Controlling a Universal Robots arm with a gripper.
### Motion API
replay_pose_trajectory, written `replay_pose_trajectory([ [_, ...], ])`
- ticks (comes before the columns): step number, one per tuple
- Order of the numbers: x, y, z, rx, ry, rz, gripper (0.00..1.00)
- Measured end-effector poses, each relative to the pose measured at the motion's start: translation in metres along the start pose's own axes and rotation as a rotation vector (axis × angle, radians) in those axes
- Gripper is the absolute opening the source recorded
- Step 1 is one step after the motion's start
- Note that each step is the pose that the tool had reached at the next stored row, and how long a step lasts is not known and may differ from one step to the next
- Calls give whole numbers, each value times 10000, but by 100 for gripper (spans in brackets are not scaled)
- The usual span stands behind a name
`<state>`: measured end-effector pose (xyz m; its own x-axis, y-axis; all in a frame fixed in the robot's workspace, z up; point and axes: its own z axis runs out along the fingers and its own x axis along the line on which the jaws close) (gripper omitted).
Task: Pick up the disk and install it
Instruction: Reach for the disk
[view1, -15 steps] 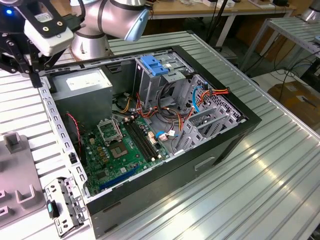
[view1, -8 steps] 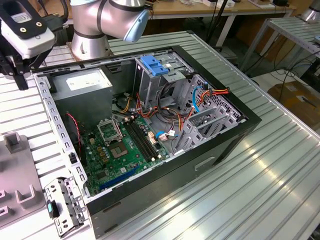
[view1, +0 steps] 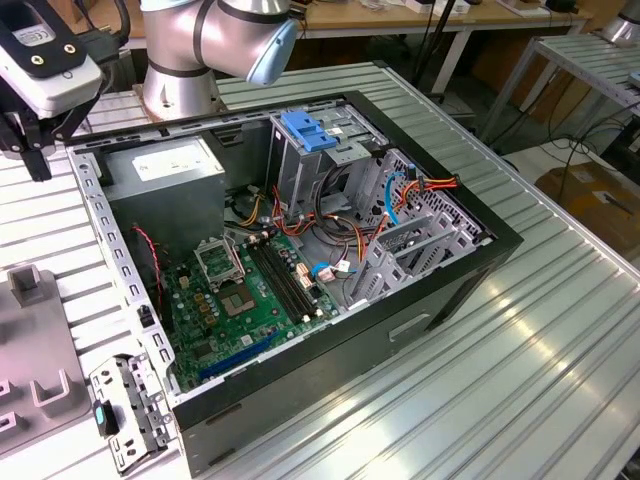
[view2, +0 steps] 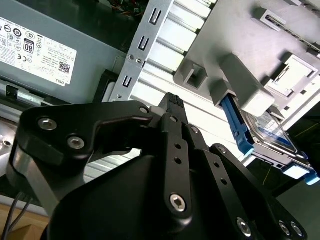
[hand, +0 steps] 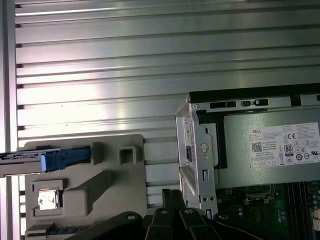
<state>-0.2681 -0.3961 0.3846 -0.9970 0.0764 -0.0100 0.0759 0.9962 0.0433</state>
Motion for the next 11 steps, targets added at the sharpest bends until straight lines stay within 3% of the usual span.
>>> replay_pose_trajectory([
  [3, 49, -3, -1, 0, 0, -2, 11],
  [11, 288, -17, -2, -1, -1, -1, 11],
])
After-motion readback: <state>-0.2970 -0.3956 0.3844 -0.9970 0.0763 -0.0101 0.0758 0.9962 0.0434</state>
